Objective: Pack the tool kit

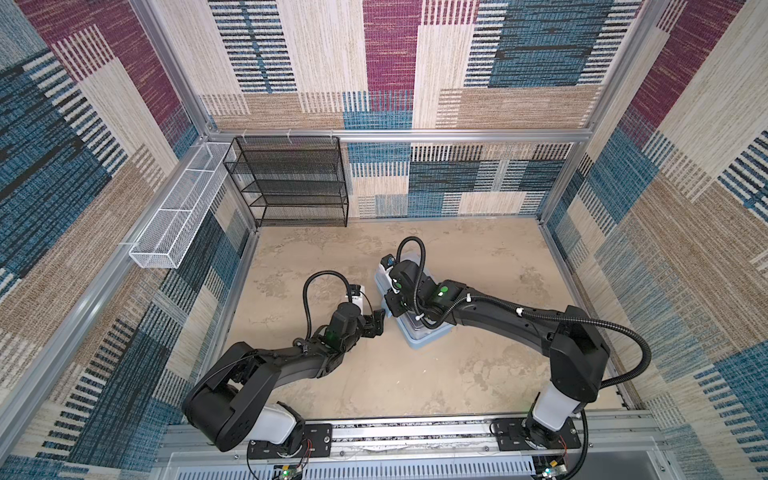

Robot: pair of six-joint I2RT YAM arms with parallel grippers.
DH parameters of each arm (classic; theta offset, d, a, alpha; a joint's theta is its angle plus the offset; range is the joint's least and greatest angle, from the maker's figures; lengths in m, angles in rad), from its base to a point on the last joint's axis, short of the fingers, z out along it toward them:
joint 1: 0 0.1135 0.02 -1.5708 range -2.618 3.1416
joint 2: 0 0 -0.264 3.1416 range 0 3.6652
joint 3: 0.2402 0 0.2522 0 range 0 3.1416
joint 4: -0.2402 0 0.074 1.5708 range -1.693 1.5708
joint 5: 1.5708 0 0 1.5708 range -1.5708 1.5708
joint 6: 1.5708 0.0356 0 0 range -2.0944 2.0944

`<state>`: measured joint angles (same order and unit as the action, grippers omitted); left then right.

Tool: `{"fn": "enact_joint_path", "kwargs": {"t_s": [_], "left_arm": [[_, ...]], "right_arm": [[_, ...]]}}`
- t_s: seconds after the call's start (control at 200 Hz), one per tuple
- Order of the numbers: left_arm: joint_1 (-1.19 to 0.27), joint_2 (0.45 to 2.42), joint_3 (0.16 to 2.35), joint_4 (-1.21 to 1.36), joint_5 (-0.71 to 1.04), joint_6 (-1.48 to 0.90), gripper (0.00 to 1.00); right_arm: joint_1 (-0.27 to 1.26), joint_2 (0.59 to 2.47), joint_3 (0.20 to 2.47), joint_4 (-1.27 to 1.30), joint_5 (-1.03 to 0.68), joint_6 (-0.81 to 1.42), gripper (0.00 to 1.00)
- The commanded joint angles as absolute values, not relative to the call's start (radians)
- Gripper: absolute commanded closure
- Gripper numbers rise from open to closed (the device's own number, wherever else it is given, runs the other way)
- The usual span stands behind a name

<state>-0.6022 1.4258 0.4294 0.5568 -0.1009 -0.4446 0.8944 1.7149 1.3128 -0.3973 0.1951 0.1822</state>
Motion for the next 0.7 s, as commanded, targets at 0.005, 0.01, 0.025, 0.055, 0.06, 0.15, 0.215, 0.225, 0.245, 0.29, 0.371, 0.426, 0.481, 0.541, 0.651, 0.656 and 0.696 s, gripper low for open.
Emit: {"fn": "enact_joint_path", "kwargs": {"t_s": [0.005,0.01,0.025,0.055,0.06,0.15,0.215,0.225,0.245,0.29,0.371,0.426,0.481,0.541,0.651,0.656,0.696], "left_arm": [[-0.601,1.428,0.447,0.552,-0.092,-0.44,0.16],[-0.601,1.428,0.448,0.551,-0.091,-0.44,0.16],[-0.601,1.429,0.448,0.548,-0.09,-0.44,0.16],[-0.601,1.43,0.449,0.546,-0.088,-0.439,0.16],[-0.601,1.43,0.449,0.546,-0.088,-0.439,0.16],[-0.601,1.431,0.449,0.545,-0.087,-0.439,0.16],[-0.601,1.431,0.449,0.543,-0.084,-0.44,0.16],[-0.601,1.431,0.448,0.542,-0.082,-0.44,0.16],[-0.6,1.431,0.449,0.542,-0.082,-0.439,0.16],[-0.601,1.431,0.446,0.541,-0.081,-0.44,0.16],[-0.601,1.431,0.443,0.54,-0.081,-0.443,0.16],[-0.601,1.432,0.443,0.539,-0.081,-0.444,0.16],[-0.601,1.433,0.443,0.54,-0.08,-0.445,0.16],[-0.601,1.433,0.443,0.54,-0.081,-0.445,0.16],[-0.601,1.434,0.445,0.536,-0.082,-0.445,0.16],[-0.601,1.434,0.445,0.536,-0.082,-0.445,0.16],[-0.601,1.435,0.447,0.535,-0.082,-0.442,0.16]], "right_arm": [[0.893,1.699,1.299,-0.374,0.245,0.196,0.82],[0.894,1.698,1.297,-0.374,0.245,0.196,0.81],[0.894,1.696,1.296,-0.373,0.249,0.198,0.81],[0.893,1.691,1.292,-0.373,0.255,0.2,0.81],[0.893,1.69,1.292,-0.373,0.256,0.2,0.81],[0.891,1.676,1.283,-0.369,0.271,0.204,0.8],[0.89,1.669,1.277,-0.37,0.284,0.204,0.79],[0.89,1.668,1.277,-0.37,0.287,0.204,0.79],[0.889,1.667,1.275,-0.371,0.288,0.204,0.79],[0.888,1.666,1.274,-0.371,0.286,0.204,0.79],[0.888,1.665,1.272,-0.367,0.258,0.201,0.79],[0.888,1.67,1.273,-0.366,0.248,0.201,0.8],[0.89,1.679,1.28,-0.367,0.236,0.199,0.82],[0.896,1.695,1.292,-0.374,0.228,0.195,0.84],[0.908,1.724,1.314,-0.388,0.232,0.19,0.86],[0.908,1.726,1.314,-0.389,0.233,0.19,0.86],[0.908,1.734,1.321,-0.393,0.235,0.19,0.87]]}}
